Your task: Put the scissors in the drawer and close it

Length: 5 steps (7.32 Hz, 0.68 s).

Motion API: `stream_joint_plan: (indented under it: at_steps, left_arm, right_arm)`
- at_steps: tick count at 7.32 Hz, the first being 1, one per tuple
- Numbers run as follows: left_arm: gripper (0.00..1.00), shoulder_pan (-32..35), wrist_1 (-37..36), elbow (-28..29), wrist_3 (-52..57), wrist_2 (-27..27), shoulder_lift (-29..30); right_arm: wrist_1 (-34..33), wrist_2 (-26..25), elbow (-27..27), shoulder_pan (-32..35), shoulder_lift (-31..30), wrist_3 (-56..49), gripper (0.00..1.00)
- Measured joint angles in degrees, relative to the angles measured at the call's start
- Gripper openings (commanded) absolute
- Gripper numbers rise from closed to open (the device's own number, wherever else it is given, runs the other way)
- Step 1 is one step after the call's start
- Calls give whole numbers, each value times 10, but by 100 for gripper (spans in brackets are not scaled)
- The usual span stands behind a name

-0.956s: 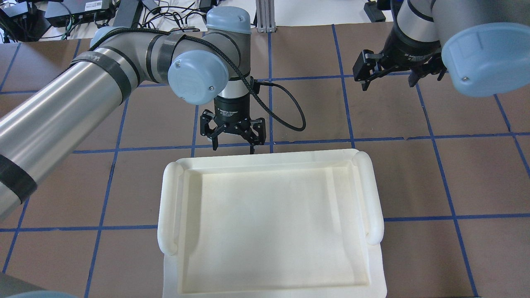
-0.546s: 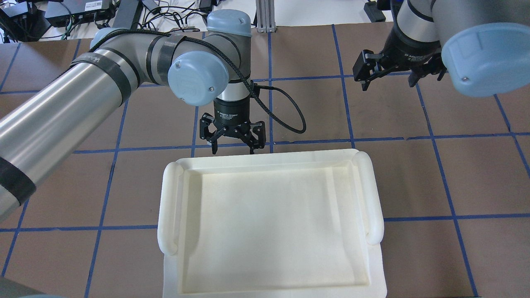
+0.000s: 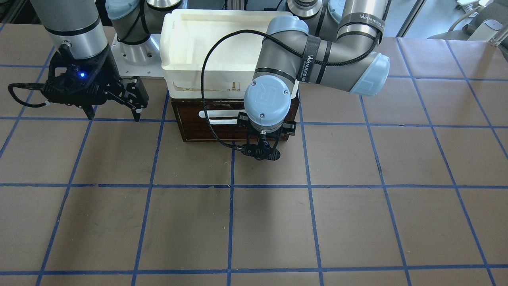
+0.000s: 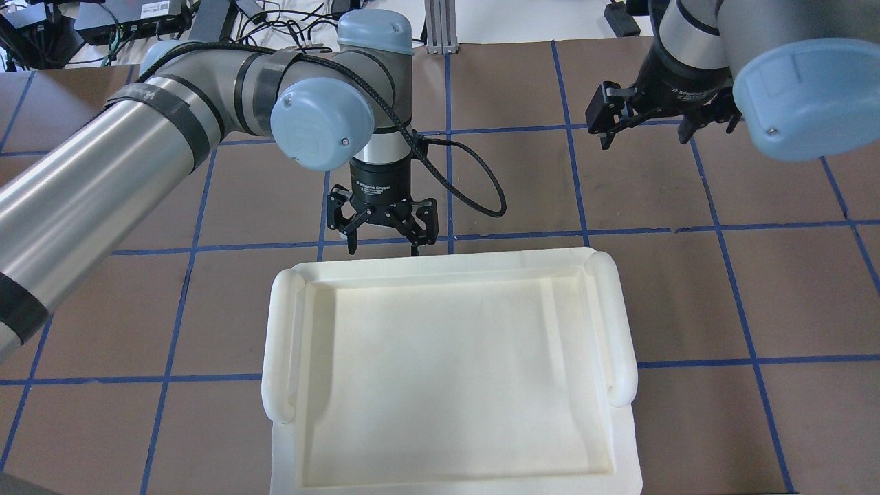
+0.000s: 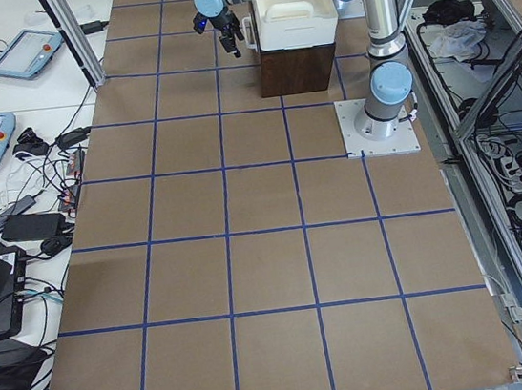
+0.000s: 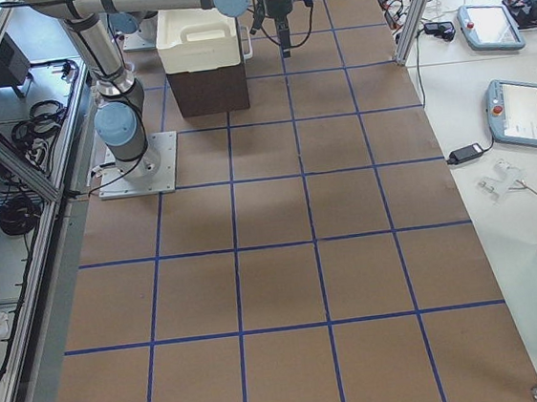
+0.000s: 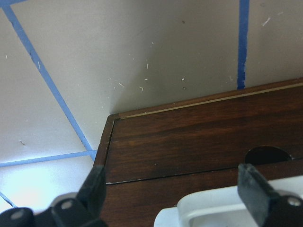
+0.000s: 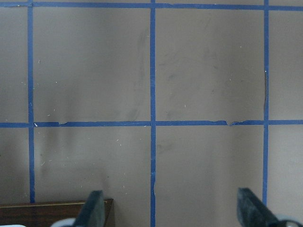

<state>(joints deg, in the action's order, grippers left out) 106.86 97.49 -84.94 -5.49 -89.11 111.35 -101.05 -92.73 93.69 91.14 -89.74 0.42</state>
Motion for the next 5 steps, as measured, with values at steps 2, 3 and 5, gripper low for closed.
stream_joint_plan:
  at_steps: [2, 3, 5]
  left_arm:
    - [100, -27, 11, 31, 3, 0, -30]
    - [100, -47, 31, 50, 3, -1, -56]
    - [100, -114, 48, 71, 0, 3, -114]
  right_arm:
    - [-3, 1, -2, -1, -3, 0, 100]
    - [-4, 4, -2, 0, -5, -2, 100]
    - [-9, 11, -2, 0, -2, -15, 100]
